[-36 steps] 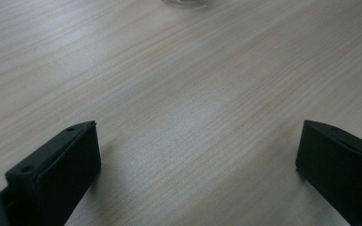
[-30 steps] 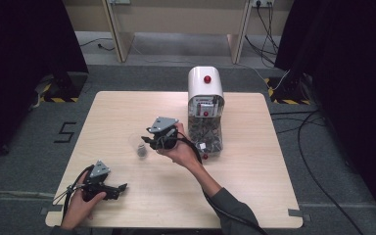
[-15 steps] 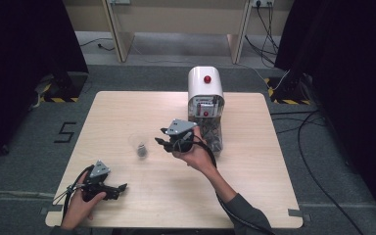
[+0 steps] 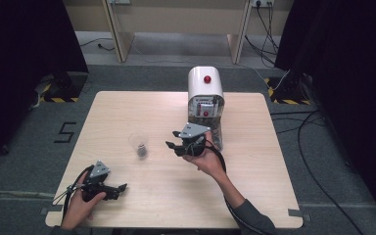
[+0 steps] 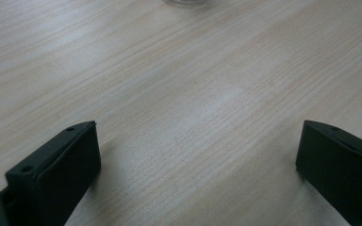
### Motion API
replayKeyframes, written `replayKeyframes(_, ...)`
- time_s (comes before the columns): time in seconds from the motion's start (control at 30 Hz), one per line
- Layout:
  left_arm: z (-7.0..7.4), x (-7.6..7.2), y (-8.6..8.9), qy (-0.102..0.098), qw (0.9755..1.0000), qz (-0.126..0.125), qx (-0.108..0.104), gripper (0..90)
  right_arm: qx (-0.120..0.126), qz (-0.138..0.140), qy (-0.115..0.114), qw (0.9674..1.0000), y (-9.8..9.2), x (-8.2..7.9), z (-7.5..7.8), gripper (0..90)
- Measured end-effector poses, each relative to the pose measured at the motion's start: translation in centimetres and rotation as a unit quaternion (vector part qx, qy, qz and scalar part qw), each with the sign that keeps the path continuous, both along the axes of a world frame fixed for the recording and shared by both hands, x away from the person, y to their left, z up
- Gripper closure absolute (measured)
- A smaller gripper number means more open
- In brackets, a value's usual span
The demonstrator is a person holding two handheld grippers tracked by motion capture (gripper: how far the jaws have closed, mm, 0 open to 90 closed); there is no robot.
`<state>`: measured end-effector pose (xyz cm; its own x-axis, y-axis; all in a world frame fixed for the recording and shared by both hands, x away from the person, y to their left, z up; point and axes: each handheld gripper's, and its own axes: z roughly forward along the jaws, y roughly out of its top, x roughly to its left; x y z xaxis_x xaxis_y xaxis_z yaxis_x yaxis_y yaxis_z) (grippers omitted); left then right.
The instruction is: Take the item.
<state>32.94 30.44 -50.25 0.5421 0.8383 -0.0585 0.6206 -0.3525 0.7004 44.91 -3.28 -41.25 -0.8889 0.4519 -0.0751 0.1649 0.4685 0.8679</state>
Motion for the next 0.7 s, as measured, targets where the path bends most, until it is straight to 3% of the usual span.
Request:
replayKeyframes(0.37,0.0,-0.1,0.0,0.0,1.0,0.0,0.0,0.0,-0.018,0.002,0.012,0.9998,0.2,0.0,-1.0,49.3)
replayKeyframes(0.7,0.0,-0.2,0.0,0.0,1.0,0.0,-0.001,0.0,-0.027,-0.001,0.021,0.9994,-0.1,0.1,-1.9,39.3)
